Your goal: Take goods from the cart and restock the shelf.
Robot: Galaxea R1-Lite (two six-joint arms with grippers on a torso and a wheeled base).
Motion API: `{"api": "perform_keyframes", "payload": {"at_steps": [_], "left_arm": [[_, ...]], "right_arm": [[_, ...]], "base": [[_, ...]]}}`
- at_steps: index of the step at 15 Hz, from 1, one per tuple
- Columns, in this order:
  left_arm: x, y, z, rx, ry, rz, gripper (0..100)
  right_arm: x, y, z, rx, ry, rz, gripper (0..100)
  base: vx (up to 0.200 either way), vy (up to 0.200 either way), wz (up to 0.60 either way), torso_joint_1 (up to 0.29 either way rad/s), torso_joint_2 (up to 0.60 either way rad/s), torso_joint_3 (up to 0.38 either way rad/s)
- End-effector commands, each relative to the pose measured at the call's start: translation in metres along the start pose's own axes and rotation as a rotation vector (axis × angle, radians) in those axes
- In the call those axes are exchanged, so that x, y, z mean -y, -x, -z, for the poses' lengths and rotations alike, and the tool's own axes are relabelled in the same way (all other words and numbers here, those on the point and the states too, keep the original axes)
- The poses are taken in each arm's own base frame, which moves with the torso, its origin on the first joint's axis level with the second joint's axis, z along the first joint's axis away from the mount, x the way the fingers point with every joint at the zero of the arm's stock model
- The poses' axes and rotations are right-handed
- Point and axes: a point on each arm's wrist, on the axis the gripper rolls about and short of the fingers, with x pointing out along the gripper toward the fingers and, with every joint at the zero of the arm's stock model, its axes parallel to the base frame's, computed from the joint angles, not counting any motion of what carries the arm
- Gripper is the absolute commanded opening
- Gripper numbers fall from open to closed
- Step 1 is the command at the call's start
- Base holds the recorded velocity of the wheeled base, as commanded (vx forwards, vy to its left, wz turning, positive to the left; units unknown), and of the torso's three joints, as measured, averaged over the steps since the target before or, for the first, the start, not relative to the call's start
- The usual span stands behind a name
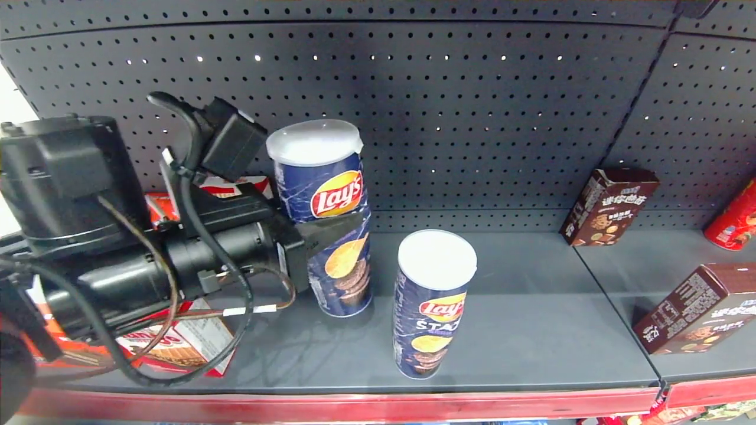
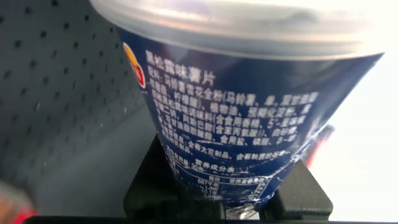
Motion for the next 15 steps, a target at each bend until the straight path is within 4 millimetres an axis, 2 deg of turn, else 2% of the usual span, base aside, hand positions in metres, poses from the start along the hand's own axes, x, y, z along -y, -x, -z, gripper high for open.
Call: {"api": "perform_keyframes", "payload": {"at_steps": [1, 3, 4, 5, 7, 11, 15], "left_arm": [[-0.021, -0.033, 0.019, -0.045, 0.018, 0.013, 0], [-0.040, -0.056, 0.024, -0.040, -0.014, 0.039, 0], [-0.047, -0.060, 0.026, -0.039, -0.030, 0.043, 0], [-0.062, -0.071, 0.030, -0.033, -0.083, 0.057, 0], [-0.067, -0.082, 0.028, -0.019, -0.098, 0.066, 0], [-0.073, -0.099, 0.043, -0.045, -0.088, 0.070, 0], [-0.077, -0.116, 0.049, -0.015, -0.100, 0.076, 0]], "right_arm": [[0.000, 0.000, -0.001, -0.001, 0.002, -0.001, 100], [0.000, 0.000, 0.000, -0.003, 0.000, 0.003, 100], [0.000, 0.000, 0.000, -0.003, 0.000, 0.003, 100], [0.000, 0.000, 0.000, -0.003, 0.002, 0.005, 100], [0.000, 0.000, 0.000, -0.003, 0.002, 0.005, 100], [0.000, 0.000, 0.000, -0.003, 0.002, 0.005, 100], [0.000, 0.000, 0.000, -0.003, 0.002, 0.005, 100]], "base": [[0.000, 0.000, 0.00, 0.000, 0.00, 0.000], [0.000, 0.000, 0.00, 0.000, 0.00, 0.000], [0.000, 0.000, 0.00, 0.000, 0.00, 0.000], [0.000, 0.000, 0.00, 0.000, 0.00, 0.000], [0.000, 0.000, 0.00, 0.000, 0.00, 0.000], [0.000, 0.000, 0.00, 0.000, 0.00, 0.000], [0.000, 0.000, 0.00, 0.000, 0.00, 0.000]]}}
